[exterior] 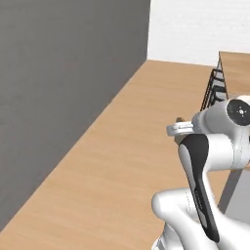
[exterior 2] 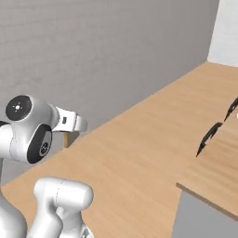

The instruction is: Start the toaster. Once the lever pops up, take the bread to the plate on the dining counter.

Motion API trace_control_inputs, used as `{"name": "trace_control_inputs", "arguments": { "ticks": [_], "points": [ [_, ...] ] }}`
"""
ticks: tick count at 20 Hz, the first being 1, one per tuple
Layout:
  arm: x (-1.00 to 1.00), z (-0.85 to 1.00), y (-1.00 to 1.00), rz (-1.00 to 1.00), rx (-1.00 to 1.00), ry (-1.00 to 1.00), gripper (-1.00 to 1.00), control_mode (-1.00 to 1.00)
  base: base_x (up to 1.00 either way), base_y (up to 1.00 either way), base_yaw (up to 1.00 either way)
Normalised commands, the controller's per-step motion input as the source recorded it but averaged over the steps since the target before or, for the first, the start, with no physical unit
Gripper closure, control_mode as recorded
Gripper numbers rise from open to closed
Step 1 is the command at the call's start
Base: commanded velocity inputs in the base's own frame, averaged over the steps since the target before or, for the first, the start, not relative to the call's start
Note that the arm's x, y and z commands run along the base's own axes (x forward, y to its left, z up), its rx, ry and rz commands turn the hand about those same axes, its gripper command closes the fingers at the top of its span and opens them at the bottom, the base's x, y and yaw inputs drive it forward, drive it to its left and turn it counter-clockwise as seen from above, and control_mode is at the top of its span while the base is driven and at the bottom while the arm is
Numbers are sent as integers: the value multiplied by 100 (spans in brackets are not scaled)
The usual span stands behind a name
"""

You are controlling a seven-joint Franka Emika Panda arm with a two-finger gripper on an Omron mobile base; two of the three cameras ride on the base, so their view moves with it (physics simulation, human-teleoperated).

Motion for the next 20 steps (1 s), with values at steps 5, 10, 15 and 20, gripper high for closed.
{"name": "trace_control_inputs", "arguments": {
  "ticks": [5, 10, 15, 20],
  "points": [
    [0, 0, 0, 0, 0, 0, 100, 100, 46, 30, -44],
    [0, 0, 0, 0, 0, 0, 100, 100, 44, 69, -39],
    [0, 0, 0, 0, 0, 0, 100, 100, 60, 70, -38],
    [0, 0, 0, 0, 0, 0, 100, 100, 57, 55, -40]
  ]
}}
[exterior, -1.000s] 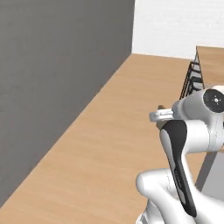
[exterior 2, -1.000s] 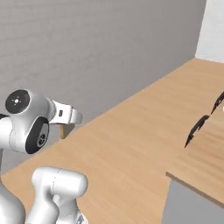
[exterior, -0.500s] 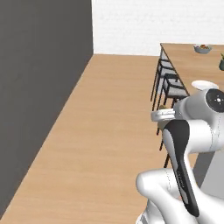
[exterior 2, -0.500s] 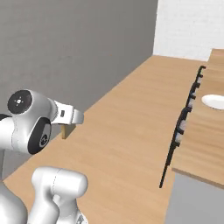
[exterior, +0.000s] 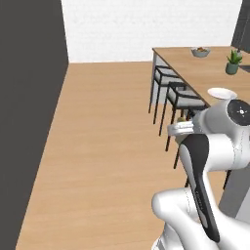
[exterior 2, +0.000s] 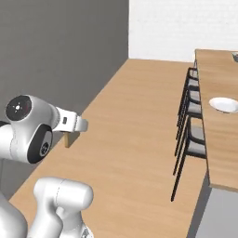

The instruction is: Start the toaster. Once the lever pops up, take the bread to the plate on the dining counter.

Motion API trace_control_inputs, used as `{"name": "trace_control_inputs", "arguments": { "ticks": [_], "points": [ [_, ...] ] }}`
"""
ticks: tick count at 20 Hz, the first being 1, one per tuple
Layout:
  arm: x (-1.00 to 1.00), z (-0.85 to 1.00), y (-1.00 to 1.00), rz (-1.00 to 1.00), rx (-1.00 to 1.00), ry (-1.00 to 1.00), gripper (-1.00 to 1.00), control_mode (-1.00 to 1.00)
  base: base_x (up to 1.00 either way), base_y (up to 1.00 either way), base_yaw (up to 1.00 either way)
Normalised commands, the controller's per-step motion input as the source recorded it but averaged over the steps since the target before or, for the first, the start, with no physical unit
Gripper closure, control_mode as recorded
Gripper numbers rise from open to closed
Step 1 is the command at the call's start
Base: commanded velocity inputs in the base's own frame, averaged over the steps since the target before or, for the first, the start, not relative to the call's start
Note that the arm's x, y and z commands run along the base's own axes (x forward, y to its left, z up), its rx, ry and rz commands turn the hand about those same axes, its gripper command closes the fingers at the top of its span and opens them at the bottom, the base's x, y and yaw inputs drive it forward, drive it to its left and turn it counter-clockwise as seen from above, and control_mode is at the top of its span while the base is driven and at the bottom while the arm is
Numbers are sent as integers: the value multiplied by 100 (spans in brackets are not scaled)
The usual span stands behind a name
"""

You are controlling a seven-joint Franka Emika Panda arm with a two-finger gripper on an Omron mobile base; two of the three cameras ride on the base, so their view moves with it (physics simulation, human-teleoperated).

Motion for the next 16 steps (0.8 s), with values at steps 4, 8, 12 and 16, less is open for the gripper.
{"name": "trace_control_inputs", "arguments": {
  "ticks": [4, 8, 12, 16],
  "points": [
    [0, 0, 0, 0, 0, 0, 100, 100, 53, 43, -42],
    [0, 0, 0, 0, 0, 0, 100, 100, 48, 31, -38],
    [0, 0, 0, 0, 0, 0, 100, 100, 48, 28, -37],
    [0, 0, 0, 0, 0, 0, 100, 100, 55, 43, -38]
  ]
}}
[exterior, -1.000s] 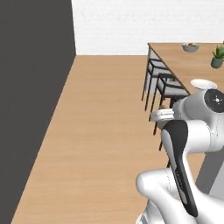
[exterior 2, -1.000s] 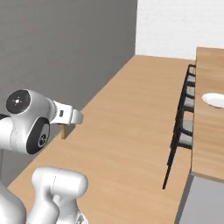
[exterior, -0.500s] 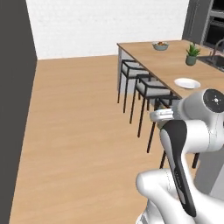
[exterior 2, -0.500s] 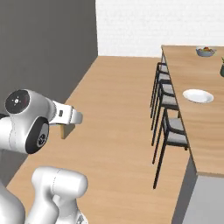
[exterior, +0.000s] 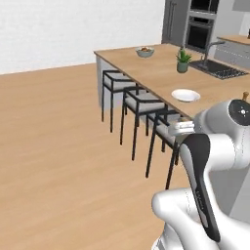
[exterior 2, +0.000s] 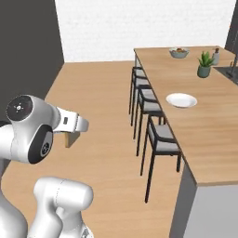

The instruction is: Start the toaster. Once the lever pops up, take the bread to the plate on the dining counter.

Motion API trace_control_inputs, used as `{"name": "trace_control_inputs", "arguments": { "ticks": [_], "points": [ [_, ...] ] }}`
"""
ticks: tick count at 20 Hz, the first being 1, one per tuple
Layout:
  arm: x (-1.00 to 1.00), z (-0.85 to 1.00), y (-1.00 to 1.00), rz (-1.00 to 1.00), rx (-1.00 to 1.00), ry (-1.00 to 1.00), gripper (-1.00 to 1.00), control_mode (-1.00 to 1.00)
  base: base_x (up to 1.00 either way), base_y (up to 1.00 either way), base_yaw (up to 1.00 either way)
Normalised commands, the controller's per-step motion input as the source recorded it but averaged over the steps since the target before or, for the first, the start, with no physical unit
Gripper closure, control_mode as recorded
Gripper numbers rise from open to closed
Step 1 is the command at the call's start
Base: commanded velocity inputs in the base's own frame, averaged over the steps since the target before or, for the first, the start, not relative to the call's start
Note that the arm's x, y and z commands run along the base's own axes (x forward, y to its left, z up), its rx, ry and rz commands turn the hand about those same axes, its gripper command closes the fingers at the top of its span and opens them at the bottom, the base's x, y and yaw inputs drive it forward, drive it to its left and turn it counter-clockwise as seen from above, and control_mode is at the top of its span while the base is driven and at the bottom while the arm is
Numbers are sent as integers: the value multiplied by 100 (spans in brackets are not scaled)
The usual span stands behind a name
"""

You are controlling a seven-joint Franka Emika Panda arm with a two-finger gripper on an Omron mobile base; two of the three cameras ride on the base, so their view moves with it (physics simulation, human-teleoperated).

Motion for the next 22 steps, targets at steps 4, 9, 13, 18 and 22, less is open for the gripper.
{"name": "trace_control_inputs", "arguments": {
  "ticks": [4, 9, 13, 18, 22],
  "points": [
    [0, 0, 0, 0, 0, 0, 100, 100, 64, 55, -40],
    [0, 0, 0, 0, 0, 0, 100, 100, 66, 62, -41],
    [0, 0, 0, 0, 0, 0, 100, 100, 58, 64, -43],
    [0, 0, 0, 0, 0, 0, 100, 100, 40, 64, -45],
    [0, 0, 0, 0, 0, 0, 100, 100, 26, 64, -47]
  ]
}}
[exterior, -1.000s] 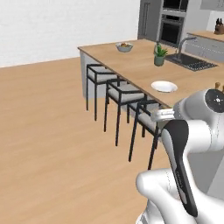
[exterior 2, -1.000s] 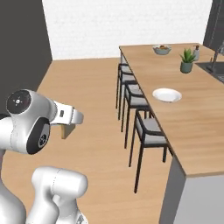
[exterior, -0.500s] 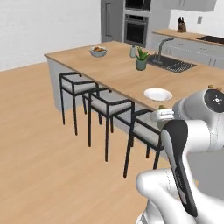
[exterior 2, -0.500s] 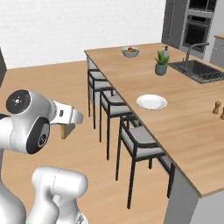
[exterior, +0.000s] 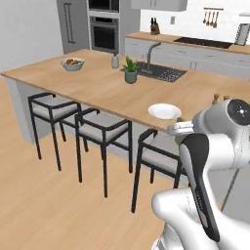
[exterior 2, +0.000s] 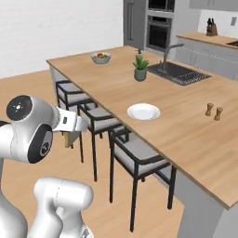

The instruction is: Start the toaster. Once the lever pops up, take the bread to the plate on the dining counter.

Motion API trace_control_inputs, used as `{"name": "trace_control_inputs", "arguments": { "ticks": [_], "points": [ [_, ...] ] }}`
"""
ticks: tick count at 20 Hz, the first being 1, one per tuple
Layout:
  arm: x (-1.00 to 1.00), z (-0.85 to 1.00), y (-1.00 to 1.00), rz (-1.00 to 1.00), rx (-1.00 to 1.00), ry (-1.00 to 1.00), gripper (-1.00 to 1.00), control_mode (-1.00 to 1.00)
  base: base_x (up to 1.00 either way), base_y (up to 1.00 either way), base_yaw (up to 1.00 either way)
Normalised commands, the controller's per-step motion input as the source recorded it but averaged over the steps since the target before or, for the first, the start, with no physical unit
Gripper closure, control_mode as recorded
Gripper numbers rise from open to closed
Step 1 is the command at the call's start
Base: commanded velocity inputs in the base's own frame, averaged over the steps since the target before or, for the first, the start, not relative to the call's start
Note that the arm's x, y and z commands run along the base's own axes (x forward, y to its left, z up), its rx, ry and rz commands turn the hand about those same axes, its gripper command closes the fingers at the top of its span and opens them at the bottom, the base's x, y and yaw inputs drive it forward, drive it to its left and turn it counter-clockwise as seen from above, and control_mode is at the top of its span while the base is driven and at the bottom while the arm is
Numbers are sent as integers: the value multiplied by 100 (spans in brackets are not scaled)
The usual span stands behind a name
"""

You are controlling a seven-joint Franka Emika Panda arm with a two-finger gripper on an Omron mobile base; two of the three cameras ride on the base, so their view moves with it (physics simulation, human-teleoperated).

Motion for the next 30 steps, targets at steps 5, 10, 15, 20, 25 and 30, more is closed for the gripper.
{"name": "trace_control_inputs", "arguments": {
  "ticks": [5, 10, 15, 20, 25, 30],
  "points": [
    [0, 0, 0, 0, 0, 0, 100, 100, 16, 74, -47],
    [0, 0, 0, 0, 0, 0, 100, 100, 29, 84, -50],
    [0, 0, 0, 0, 0, 0, 100, 100, 29, 92, -52],
    [0, 0, 0, 0, 0, 0, 100, 100, 27, 89, -50],
    [0, 0, 0, 0, 0, 0, 100, 100, 31, 41, -38],
    [0, 0, 0, 0, 0, 0, 100, 100, 41, 0, -32]
  ]
}}
